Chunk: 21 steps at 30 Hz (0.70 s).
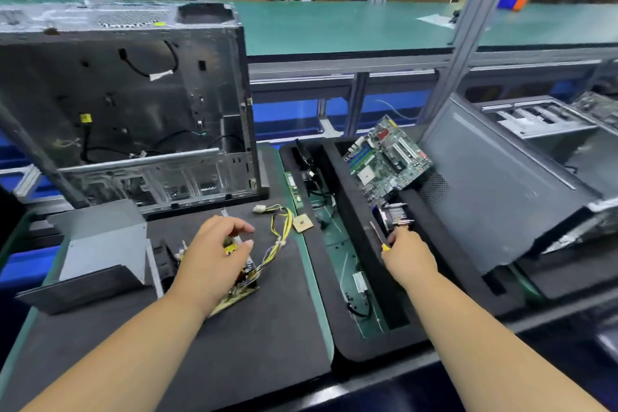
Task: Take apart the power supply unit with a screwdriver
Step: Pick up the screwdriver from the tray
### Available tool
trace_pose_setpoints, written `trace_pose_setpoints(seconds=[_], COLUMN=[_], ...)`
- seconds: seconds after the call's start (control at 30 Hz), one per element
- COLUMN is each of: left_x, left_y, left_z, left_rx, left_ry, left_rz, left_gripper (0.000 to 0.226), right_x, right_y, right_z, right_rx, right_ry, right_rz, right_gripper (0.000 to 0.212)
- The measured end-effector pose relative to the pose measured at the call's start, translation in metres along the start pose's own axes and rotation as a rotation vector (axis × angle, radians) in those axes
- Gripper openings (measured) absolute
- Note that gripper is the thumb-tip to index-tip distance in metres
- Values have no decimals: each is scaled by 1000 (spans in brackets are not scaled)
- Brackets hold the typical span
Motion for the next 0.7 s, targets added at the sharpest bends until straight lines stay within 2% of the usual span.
trace_pose_setpoints(seconds=[0.2, 0.5, 0.57, 0.7], left_x=[4, 10, 10, 9], left_y=[15, 20, 20, 16], left_z=[9, 11, 9, 0], left_rx=[-6, -5, 8, 33], left_ry=[-8, -15, -22, -50], left_rz=[3, 10, 7, -4], left_gripper=[28, 28, 28, 26], right_x=[-4, -8, -8, -3], right_y=[14, 20, 18, 7], right_z=[10, 13, 10, -9], right_rx=[26, 74, 8, -328], right_ry=[1, -3, 5, -11], right_rz=[-86, -106, -81, 16], right_gripper=[32, 33, 31, 20])
Point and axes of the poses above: each hand's wrist, its own x-axis away from the middle knuckle, its own y-axis out of the palm, z = x × y, the point moved 8 cm from there along -x, towards the middle knuckle, and after that the axes turned 2 degrees about y, right-handed, at the moved point
